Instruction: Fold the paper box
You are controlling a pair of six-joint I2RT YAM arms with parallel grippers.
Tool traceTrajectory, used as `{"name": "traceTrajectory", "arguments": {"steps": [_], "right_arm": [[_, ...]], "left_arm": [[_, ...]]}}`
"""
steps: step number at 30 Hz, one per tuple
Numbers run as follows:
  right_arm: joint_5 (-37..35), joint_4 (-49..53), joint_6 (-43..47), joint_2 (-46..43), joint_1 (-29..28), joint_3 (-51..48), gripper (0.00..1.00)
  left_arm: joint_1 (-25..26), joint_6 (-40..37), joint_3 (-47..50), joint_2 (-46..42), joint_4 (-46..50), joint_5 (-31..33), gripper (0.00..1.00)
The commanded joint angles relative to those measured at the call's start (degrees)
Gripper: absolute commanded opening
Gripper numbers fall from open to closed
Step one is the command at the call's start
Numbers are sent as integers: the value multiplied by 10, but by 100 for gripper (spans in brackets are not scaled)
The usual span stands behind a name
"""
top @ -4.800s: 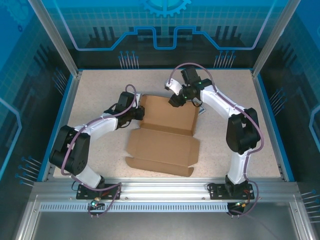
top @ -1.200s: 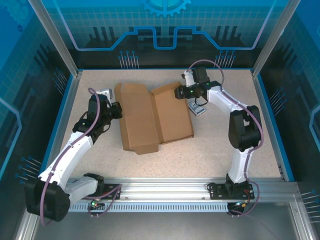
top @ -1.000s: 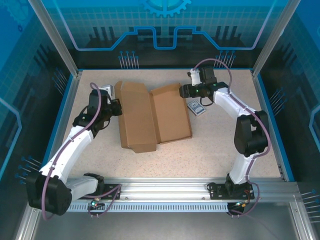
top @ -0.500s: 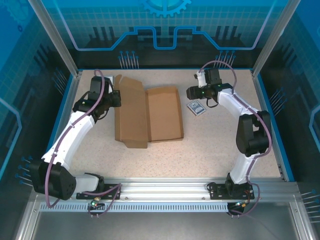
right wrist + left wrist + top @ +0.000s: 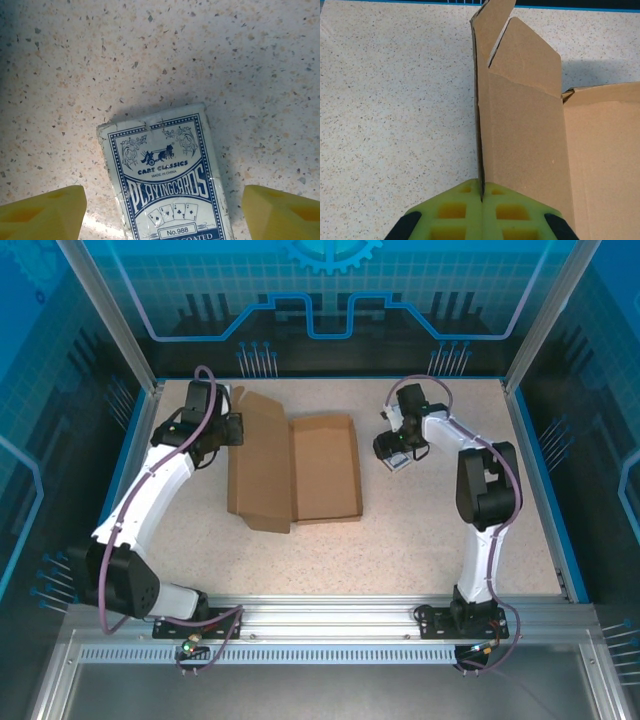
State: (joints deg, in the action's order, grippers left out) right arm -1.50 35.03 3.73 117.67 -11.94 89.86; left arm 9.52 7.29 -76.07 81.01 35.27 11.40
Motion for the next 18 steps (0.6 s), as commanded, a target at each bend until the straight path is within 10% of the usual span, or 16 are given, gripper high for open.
{"name": "traceTrajectory", "arguments": {"steps": [1, 18], "right_arm": [[5, 55, 24, 27, -3, 34, 83], [-8, 108, 56, 94, -12, 94, 75]], "left_arm": [[-5, -13, -21, 11, 16, 7, 0], [-6, -19, -37, 27, 18, 3, 0]]}}
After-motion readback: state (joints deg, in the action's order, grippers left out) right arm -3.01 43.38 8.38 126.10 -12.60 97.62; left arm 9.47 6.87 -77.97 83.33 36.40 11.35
